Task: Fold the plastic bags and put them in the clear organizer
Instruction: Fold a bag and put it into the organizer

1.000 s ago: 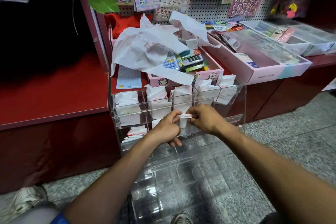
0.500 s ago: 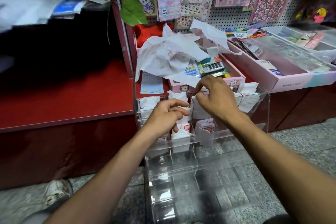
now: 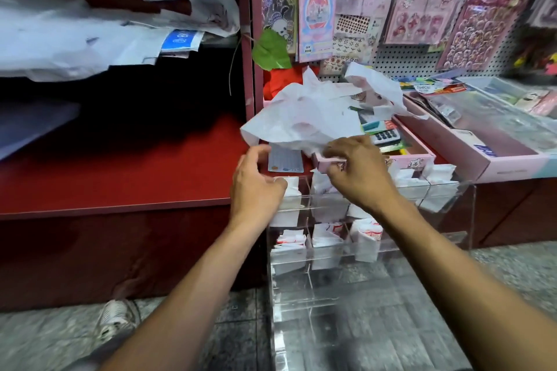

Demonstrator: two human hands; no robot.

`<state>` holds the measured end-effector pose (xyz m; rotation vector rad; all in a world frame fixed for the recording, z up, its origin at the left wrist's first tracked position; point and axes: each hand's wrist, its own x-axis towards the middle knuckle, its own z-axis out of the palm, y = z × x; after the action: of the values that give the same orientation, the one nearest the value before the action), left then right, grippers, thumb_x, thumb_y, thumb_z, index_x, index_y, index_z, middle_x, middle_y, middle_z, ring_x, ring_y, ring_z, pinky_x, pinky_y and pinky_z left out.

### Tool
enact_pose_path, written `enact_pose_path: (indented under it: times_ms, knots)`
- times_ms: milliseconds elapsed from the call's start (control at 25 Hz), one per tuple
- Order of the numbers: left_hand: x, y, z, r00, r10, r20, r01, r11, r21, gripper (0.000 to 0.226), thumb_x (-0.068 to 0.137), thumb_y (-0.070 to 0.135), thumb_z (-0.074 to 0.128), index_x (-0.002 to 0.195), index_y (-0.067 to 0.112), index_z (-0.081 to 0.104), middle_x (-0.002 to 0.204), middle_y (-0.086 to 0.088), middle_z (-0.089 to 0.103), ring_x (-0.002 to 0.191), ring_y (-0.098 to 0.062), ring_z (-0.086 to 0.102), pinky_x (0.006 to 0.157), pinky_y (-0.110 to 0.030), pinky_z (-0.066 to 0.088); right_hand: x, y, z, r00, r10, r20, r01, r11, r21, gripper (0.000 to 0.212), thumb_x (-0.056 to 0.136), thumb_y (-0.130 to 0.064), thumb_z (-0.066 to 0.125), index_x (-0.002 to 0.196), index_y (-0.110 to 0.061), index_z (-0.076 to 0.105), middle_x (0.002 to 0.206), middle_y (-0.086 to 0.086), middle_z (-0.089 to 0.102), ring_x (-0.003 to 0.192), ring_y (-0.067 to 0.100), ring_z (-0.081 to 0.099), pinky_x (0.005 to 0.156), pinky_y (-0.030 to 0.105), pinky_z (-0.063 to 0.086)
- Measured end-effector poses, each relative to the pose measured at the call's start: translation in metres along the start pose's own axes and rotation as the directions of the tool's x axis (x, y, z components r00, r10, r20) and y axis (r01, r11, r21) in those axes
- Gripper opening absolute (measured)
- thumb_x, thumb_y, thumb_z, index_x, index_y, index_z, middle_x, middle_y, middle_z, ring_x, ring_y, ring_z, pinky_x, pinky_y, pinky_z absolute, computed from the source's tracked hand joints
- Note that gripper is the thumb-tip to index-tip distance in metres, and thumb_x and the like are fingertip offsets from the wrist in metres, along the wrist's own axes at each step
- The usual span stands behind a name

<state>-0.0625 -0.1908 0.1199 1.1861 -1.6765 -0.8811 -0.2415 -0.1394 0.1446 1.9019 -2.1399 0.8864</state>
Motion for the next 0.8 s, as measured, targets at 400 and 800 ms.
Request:
enact_pose_path:
  times_ms: [400,800]
  knots:
    - [0.007,-0.023,-0.051,0.952,0.306,0.014,-0.305,0.94,0.151,0.03,0.075,0.001,0.077,0.094,0.023,0.075,0.108,0.004,0.067,0.097,-0.014,0.065,0.08,-0.018,0.047,-0.013,-0.077,-0.007,0.802,-0.325,0.5,-0.254,0.572,0.78,0.025,0.077,0.003,0.057,0.09,-0.003,0.077,0.087,0.002,0.075,0.086,0.007,0.064,0.085,0.02,0.045]
    - [0.008,-0.003,-0.132,0.959,-0.225,-0.175,0.105,0.85,-0.516,0.023,0.087,0.016,0.051,0.064,0.019,0.051,0.045,0.013,0.05,0.043,-0.004,0.047,0.043,-0.016,0.037,0.011,-0.067,0.023,0.953,0.193,0.235,-0.304,0.588,0.75,0.022,0.093,-0.002,0.058,0.107,-0.014,0.07,0.115,-0.003,0.068,0.103,0.0,0.061,0.086,0.013,0.048]
